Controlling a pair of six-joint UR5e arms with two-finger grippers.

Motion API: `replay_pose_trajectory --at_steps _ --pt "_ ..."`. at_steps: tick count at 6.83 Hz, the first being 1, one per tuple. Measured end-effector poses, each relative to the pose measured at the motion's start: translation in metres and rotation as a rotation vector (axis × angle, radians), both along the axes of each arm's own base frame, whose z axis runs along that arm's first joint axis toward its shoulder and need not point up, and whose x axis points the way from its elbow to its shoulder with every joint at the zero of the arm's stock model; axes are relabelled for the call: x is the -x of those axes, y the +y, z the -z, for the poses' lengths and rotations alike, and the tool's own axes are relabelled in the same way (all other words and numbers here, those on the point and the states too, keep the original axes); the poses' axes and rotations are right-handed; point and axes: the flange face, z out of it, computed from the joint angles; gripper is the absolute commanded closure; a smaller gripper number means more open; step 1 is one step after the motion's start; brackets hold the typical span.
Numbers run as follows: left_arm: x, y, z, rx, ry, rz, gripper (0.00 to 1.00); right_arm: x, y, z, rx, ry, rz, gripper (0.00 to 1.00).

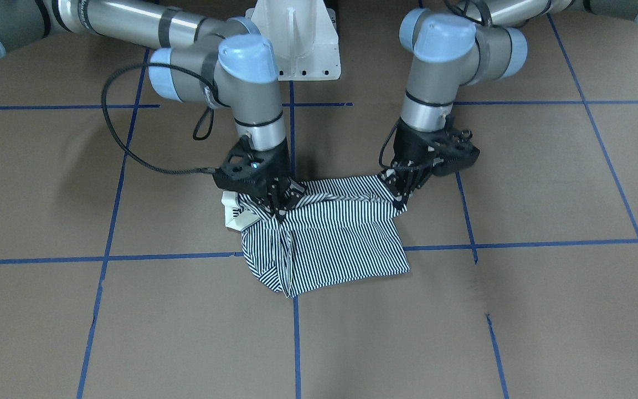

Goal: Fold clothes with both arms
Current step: 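Grasp the near edge with both grippers and fold it away from the robot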

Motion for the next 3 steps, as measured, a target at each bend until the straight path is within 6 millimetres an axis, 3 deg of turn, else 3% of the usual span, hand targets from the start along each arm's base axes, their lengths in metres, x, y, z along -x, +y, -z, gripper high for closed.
replay_pose_trajectory --at_steps 1,2,3 --pt "-0.014 -0.031 -0.022 -0.035 -0.08 -0.02 0.51 0.011 -0.033 -0.008 -0.016 0.015 0.032 0.01" --pt "-0.015 -0.066 -0.039 -0.093 -0.153 -0.026 0.01 0.012 -0.072 -0.015 -0.045 0.033 0.081 0.0" --pt "-0.002 -0.09 -0.051 -0.158 -0.183 -0.025 0.0 0.005 -0.103 -0.015 -0.085 0.054 0.135 0.0"
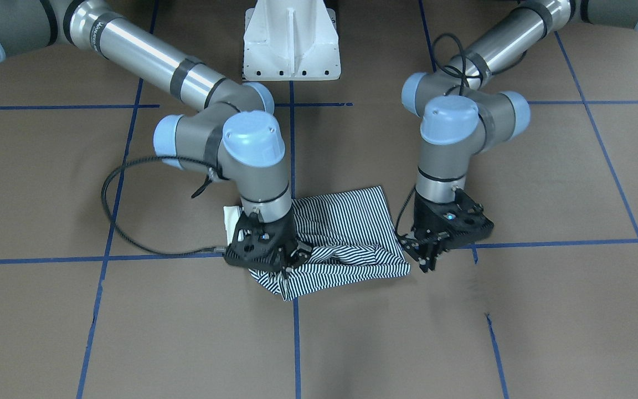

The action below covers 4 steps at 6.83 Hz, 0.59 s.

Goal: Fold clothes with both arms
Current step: 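Lay the folded edge down and open both grippers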

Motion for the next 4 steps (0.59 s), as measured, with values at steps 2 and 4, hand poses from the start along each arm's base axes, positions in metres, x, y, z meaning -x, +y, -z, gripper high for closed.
replay_pose_trajectory --at_steps 2,4 --pt "0.015 -0.009 -0.005 -0.07 0.005 -0.008 0.0 -0.023 -0.032 0.001 -0.055 0.025 0.045 0.0" --pt "0.037 0.011 0.006 -0.101 0.056 -0.036 0.0 -0.041 -0.045 0.002 -0.074 0.025 0.062 0.02"
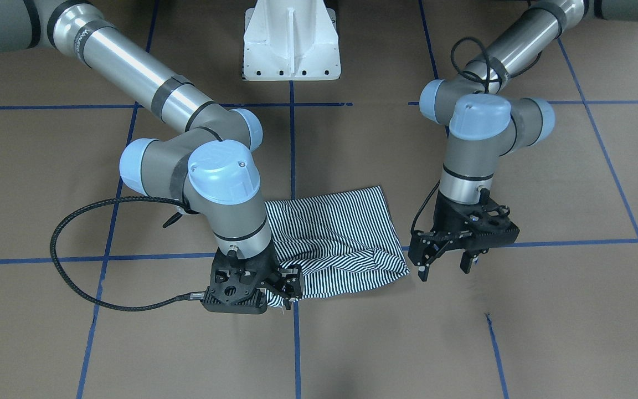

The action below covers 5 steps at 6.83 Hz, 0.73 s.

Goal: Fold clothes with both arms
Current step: 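Lay the folded edge down and open both grippers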

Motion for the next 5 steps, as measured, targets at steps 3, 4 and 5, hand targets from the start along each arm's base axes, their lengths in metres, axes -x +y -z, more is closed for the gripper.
replay_pose_trajectory --at_steps 3,4,5 --pt "0.042 0.031 0.014 -0.019 0.077 -0.047 0.0 0.024 0.056 0.015 0.038 -0.095 -0.003 1.0" --pt "0.046 0.032 0.015 -0.021 0.081 -0.046 0.0 0.037 0.078 0.009 0.043 -0.102 0.002 1.0" --pt "0.048 0.032 0.014 -0.021 0.082 -0.044 0.0 0.046 0.089 0.0 0.052 -0.096 -0.028 0.77"
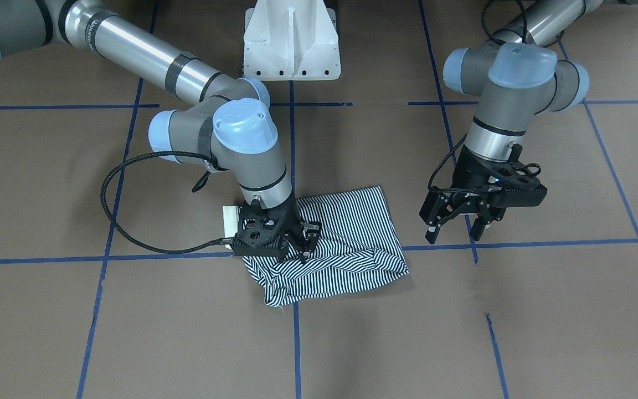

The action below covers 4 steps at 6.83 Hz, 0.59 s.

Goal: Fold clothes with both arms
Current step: 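Lay the folded edge down and open both grippers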

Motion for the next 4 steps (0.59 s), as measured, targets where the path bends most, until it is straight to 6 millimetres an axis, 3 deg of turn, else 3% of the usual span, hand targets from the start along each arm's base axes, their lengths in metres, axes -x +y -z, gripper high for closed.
replay_pose_trajectory --at_steps 3,4 --pt "0.001 0.0 0.001 0.007 0.006 0.007 0.0 0.003 0.0 -0.021 0.075 0.001 -0.127 0.41" --pt "0.002 0.001 0.0 0.009 0.007 0.008 0.0 0.004 -0.003 -0.026 0.074 0.014 -0.153 0.41"
